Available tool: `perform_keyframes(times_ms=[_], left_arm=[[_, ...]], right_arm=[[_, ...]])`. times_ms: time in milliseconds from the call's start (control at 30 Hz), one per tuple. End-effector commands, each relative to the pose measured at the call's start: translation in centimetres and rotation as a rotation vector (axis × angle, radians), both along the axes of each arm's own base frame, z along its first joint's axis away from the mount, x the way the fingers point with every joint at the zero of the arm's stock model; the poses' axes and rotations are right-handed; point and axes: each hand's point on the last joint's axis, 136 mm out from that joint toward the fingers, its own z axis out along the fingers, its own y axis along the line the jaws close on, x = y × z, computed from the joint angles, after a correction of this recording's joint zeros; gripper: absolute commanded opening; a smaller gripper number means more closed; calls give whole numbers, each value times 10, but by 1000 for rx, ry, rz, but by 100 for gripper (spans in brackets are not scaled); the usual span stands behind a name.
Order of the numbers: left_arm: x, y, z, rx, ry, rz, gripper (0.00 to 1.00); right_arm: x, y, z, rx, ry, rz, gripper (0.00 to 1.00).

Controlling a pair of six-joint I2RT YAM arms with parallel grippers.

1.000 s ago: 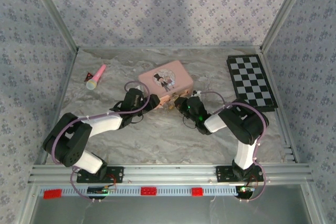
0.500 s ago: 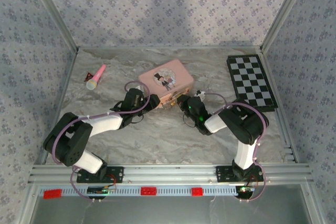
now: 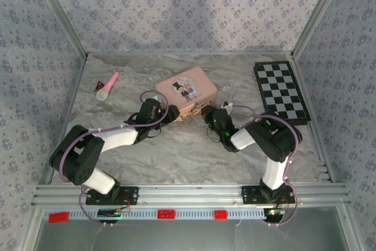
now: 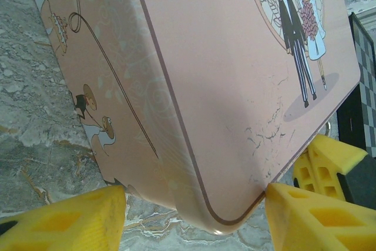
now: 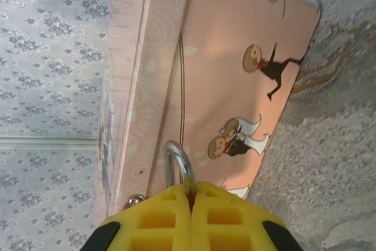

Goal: Unlock the padlock with the key

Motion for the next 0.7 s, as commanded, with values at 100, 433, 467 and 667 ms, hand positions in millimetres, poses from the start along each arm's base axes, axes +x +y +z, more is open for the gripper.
perform_keyframes(times_ms=[100,433,467,667], left_arm=[[11,-2,6,-6,-13,18,64],[10,-7,14,1,-38,-29,65],[10,-13,18,6,-47,-69,65],[10,-12,30,67,-68,-119,66]], right_arm=[[3,-21,10,-43,-23,-72,0],[-7,-30,17,-154,-11,-62,0],[-9,-32,21,-177,-21,-60,0],[-20,-49,27,-246,-31,-52,0]])
